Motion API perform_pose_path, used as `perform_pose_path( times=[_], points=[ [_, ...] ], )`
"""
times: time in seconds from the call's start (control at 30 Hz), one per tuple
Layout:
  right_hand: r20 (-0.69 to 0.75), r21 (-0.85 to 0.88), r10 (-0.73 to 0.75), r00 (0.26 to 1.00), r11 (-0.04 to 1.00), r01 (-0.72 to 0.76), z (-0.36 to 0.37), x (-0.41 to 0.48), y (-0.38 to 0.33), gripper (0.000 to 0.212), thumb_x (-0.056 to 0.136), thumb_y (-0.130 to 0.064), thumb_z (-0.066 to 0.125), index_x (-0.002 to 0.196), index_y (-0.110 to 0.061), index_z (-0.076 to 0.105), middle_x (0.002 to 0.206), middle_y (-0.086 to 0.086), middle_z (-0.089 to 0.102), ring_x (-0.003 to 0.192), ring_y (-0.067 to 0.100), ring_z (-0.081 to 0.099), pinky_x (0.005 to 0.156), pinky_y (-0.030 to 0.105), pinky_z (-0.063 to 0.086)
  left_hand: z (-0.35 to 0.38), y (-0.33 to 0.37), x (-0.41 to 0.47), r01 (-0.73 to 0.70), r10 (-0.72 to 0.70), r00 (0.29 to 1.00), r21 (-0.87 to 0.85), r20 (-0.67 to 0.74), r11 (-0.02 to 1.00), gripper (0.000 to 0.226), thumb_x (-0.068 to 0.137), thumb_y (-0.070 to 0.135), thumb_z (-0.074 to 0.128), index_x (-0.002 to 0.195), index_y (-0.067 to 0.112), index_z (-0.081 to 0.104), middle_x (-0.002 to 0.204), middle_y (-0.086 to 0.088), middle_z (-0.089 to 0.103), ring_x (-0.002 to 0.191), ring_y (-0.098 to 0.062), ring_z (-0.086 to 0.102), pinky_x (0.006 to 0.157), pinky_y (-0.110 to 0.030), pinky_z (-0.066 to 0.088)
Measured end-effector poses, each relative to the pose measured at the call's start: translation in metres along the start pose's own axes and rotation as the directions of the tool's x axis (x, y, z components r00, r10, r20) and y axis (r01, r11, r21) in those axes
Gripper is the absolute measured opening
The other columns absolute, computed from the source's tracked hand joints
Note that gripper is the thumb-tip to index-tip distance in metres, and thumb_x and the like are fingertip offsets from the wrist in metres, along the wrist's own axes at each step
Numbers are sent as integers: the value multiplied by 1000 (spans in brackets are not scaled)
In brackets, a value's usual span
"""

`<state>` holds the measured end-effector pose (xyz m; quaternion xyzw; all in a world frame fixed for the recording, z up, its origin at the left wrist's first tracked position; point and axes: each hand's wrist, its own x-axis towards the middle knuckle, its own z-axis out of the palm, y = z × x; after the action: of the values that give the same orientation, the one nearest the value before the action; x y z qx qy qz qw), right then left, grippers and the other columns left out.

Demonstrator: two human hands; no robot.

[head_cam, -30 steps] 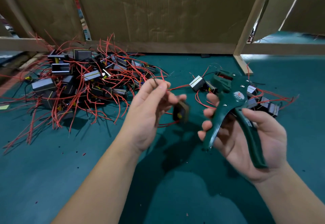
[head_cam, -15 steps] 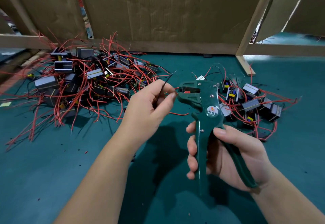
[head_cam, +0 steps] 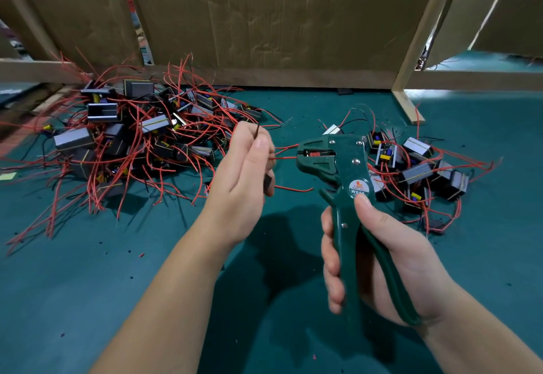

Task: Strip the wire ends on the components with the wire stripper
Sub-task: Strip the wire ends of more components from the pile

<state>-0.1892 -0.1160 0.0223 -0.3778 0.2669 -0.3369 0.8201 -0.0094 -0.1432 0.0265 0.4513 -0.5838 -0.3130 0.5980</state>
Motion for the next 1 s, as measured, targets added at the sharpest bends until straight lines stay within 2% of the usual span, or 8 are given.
perform_pose_path(
  times=[0.07, 0.13, 0.2, 0.3, 0.5, 0.63, 0.87, 1.0],
  points=[
    [-57, -3, -22, 998, 1000, 22, 0, 2, 0, 42, 72, -53, 61, 72, -11, 61, 56, 11, 47, 35, 22, 46, 40, 30, 45, 1, 0, 0, -8, 8, 1000, 2, 25, 1000, 24, 96, 28, 30, 79, 13, 36, 66, -1, 35, 59, -35, 35, 51, -18, 36],
    [-67, 15, -29, 997, 999, 30, -1, 6, 0, 37, 75, -48, 59, 77, -10, 64, 61, 13, 52, 42, 25, 51, 45, 34, 49, 0, -2, 0, -11, 3, 995, 79, 96, 997, 27, 97, 31, 30, 76, 14, 36, 65, -8, 36, 59, -26, 37, 54, -24, 35],
    [-30, 96, -71, 997, 993, 73, -5, 8, -2, 35, 74, -38, 69, 91, -7, 68, 76, 19, 60, 61, 32, 61, 60, 45, 55, -2, -4, 0, 6, -20, 993, 116, 120, 993, 31, 96, 33, 29, 74, 14, 38, 65, -14, 38, 60, -16, 38, 58, -28, 34],
    [16, 192, -118, 993, 975, 113, -13, 6, -8, 53, 62, -34, 79, 103, -3, 68, 87, 22, 63, 74, 37, 65, 70, 51, 55, -11, -3, 5, 32, -42, 995, 117, 86, 993, 31, 94, 32, 30, 67, 21, 39, 71, -12, 39, 64, -15, 38, 60, -32, 34],
    [286, 120, 52, 957, 989, -90, -11, 2, -7, 52, 76, -31, 71, 117, 1, 60, 93, 24, 61, 80, 40, 63, 77, 53, 52, -16, -1, 7, 41, -56, 994, 152, 92, 987, 32, 86, 20, 40, 54, 18, 43, 72, 5, 40, 71, -15, 40, 65, -29, 35],
    [385, 131, 64, 921, 984, -124, -7, 2, -2, 44, 85, -25, 62, 119, 2, 55, 96, 25, 60, 82, 40, 62, 79, 51, 52, -15, -1, 6, -6, -22, 992, 224, 122, 975, 32, 86, 20, 40, 58, 4, 42, 73, 1, 38, 73, -11, 39, 68, -29, 33],
    [226, 42, 95, 969, 993, -107, -8, 3, -1, 43, 75, -39, 75, 100, -6, 65, 81, 20, 61, 67, 35, 64, 67, 47, 54, -14, -2, 6, -45, 13, 991, 249, 130, 968, 35, 87, 19, 41, 60, -3, 42, 71, 3, 36, 72, -10, 38, 67, -26, 33],
    [57, 15, 73, 996, 997, -74, -1, 4, 4, 43, 65, -46, 78, 84, -10, 65, 68, 17, 57, 52, 32, 59, 54, 42, 52, -10, -3, 5, 1, -38, 989, 244, 144, 970, 32, 88, 22, 41, 58, 14, 47, 72, 9, 39, 71, -8, 42, 69, -25, 34]
  ],
)
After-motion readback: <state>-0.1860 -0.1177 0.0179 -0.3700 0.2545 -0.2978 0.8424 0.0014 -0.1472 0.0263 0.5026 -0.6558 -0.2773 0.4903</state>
